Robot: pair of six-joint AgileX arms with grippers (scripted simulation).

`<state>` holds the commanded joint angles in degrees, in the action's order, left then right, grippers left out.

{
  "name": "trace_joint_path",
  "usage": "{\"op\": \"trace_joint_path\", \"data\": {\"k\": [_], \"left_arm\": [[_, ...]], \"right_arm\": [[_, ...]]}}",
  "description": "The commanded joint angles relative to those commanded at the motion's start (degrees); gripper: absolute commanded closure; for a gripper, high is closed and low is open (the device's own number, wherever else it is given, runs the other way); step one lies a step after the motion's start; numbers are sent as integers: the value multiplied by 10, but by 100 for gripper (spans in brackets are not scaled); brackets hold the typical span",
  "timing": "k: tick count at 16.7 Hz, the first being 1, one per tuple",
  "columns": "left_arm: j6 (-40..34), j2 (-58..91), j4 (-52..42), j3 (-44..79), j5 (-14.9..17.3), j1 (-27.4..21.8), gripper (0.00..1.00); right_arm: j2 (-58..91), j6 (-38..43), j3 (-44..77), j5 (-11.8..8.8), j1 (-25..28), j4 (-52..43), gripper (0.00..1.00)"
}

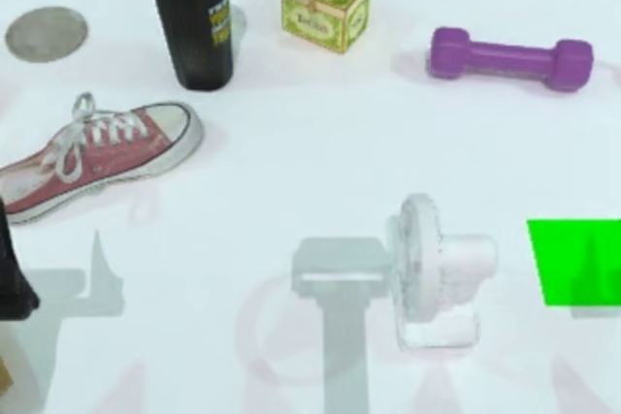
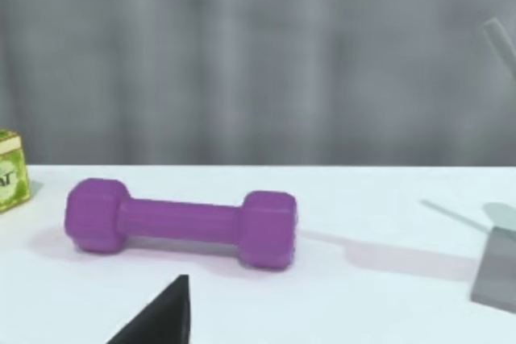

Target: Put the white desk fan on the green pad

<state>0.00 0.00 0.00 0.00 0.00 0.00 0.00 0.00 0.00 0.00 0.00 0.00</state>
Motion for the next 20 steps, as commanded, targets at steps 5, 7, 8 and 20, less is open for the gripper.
{"op": "trace_joint_path", "data": {"k": [5,7,8,20], "left_arm": [[0,0,0,0,0,0,0],[0,0,0,0,0,0,0],[0,0,0,0,0,0,0],[0,0,0,0,0,0,0]], "right_arm": [[36,14,34,-1,17,-33,0],[90,34,86,-1,40,-79,0],[125,48,119,-1,54,-108,0],[770,285,717,1,291,-593,0]]}}
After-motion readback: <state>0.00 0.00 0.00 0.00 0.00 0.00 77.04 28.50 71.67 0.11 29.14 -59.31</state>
